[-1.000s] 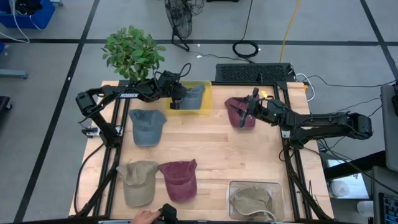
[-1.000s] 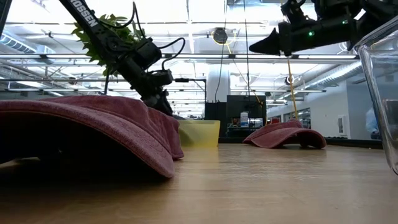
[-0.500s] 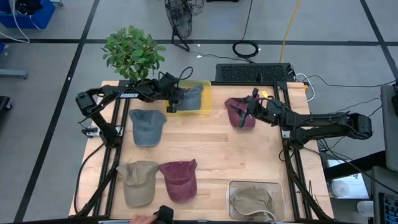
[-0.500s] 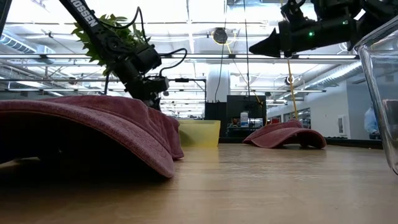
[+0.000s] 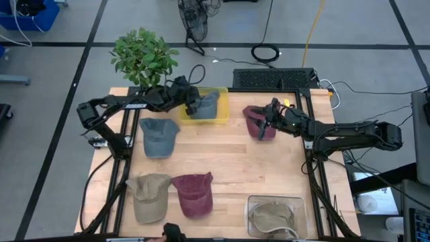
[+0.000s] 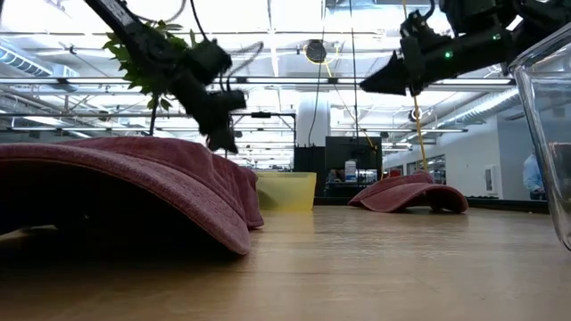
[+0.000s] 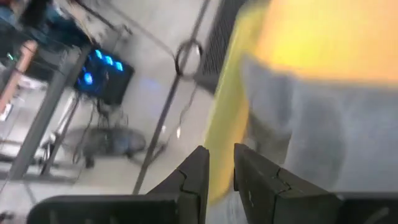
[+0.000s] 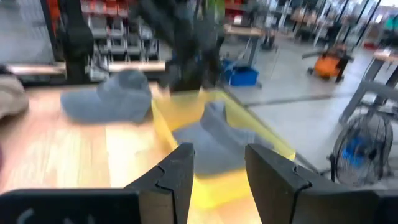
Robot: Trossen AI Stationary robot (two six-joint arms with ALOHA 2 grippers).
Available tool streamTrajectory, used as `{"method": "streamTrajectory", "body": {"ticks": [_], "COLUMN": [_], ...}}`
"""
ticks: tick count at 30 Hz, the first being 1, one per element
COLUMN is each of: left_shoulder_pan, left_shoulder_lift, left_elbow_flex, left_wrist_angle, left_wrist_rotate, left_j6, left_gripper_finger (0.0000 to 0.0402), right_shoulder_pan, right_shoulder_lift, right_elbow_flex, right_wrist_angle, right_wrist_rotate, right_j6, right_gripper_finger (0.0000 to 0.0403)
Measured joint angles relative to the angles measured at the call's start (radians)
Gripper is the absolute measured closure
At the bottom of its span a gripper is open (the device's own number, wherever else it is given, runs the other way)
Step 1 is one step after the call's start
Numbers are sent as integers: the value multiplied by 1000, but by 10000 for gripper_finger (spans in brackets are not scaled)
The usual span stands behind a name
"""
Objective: Pick & Place hat
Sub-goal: Move the top red cap to the center of the table
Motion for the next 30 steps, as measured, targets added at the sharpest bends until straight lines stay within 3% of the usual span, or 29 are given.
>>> {"method": "streamTrajectory", "body": {"ticks": [10, 17, 22, 30], "left_shoulder_pan": [-149, -230, -250, -284], "left_shoulder_lift": [-271, -448, -497, -489], "left_elbow_flex": [2, 2, 1, 1], "left_wrist_angle": [-203, -507, -708, -765], "left_wrist_rotate": [373, 376, 375, 364], "left_j6": [-63, -151, -237, -312], "left_gripper_finger": [321, 321, 321, 321], "right_shoulder_pan": [5, 14, 16, 28], "right_shoulder_lift": [0, 0, 0, 107], "right_elbow_flex": [0, 0, 0, 26], "right_wrist_angle": [-98, -2, 81, 248], "right_wrist_rotate": [-3, -61, -84, -284], "right_j6": [62, 25, -17, 13], "right_gripper_finger": [273, 273, 273, 273]}}
